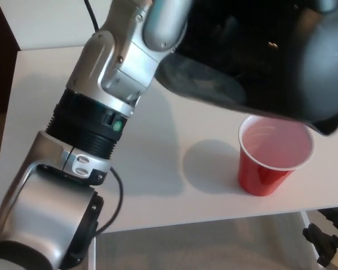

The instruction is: The robot walk towards a table in front and uses its left hand to pick up the pot from the base and pour water to the cup on the right hand side

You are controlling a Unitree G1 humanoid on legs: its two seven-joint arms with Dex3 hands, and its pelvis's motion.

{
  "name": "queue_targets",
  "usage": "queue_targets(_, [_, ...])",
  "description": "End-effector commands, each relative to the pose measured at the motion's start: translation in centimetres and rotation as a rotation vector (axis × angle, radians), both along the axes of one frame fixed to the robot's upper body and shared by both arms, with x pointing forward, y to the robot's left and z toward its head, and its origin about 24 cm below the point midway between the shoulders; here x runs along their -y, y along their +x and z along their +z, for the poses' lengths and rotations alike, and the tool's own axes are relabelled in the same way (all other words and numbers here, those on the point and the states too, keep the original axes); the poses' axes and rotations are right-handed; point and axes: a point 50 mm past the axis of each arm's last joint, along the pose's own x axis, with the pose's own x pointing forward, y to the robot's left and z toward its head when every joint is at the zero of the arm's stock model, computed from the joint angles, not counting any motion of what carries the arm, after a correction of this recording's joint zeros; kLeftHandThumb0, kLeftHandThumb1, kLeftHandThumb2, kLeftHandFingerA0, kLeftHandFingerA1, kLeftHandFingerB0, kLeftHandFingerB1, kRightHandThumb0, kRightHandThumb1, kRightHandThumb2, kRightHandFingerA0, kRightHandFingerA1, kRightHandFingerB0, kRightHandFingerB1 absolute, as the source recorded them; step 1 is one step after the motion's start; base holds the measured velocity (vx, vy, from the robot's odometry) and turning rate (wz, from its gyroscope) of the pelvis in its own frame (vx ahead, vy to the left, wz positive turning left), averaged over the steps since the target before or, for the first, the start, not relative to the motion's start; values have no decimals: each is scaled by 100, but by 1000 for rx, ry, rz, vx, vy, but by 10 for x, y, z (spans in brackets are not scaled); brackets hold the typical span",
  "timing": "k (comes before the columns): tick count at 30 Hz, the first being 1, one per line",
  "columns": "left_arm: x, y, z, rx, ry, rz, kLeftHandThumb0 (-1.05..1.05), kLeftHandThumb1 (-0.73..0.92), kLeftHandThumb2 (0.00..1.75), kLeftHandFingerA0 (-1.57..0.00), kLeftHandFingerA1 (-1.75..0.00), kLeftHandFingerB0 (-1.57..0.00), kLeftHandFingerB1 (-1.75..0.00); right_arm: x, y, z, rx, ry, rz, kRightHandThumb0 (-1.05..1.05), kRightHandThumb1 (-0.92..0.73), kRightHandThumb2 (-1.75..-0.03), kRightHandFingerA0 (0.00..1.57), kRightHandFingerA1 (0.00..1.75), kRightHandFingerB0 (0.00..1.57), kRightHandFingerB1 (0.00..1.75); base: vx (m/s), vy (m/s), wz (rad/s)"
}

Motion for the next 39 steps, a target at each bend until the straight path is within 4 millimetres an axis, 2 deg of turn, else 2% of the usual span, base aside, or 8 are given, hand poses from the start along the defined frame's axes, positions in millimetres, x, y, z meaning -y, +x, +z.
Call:
queue_targets(1, [-93, 36, -24, -657, -959, -239, -11, 65, 57, -77, -175, -59, -165, 7, -1, 1, -9, -22, 0, -65, -60, -88, 31, 53, 15, 45, 0, 0, 0])
queue_targets(2, [-100, 38, -30, -674, -1012, -256, -11, 64, 56, -76, -175, -59, -171, 7, -1, 1, -7, -19, -1, -62, -74, -61, 38, 45, 20, 36, 0, 0, 0])
queue_targets(13, [-129, 41, -66, -769, -1276, -274, -11, 64, 57, -85, -175, -63, -167, 6, 2, 2, -1, -18, 4, -62, -74, -61, 39, 45, 20, 35, 0, 0, 0])
queue_targets(22, [-145, 35, -134, -902, -1534, -233, -7, 67, 58, -87, -175, -53, -166, 4, 2, 2, 7, -22, -3, -61, -74, -61, 40, 46, 22, 37, 0, 0, 0])
queue_targets(23, [-145, 34, -138, -908, -1549, -242, -13, 57, 76, -126, -159, -79, -132, 4, 2, 2, 8, -23, -3, -61, -75, -61, 40, 46, 21, 36, 0, 0, 0])
queue_targets(25, [-146, 33, -141, -916, -1569, -254, -13, 57, 76, -126, -159, -79, -132, 4, 2, 2, 8, -25, -2, -61, -75, -61, 40, 46, 21, 36, 0, 0, 0])
queue_targets(26, [-147, 30, -152, -950, -1602, -266, -8, 72, 58, -86, -175, -44, -167, 4, 1, 2, 7, -21, -4, -62, -75, -61, 40, 46, 20, 36, 0, 0, 0])
queue_targets(39, [-145, 20, -197, -1088, -1652, -268, -4, 71, 57, -79, -175, -36, -154, 5, 3, 4, 21, -22, 2, -62, -75, -61, 39, 47, 21, 37, 0, 0, 0])
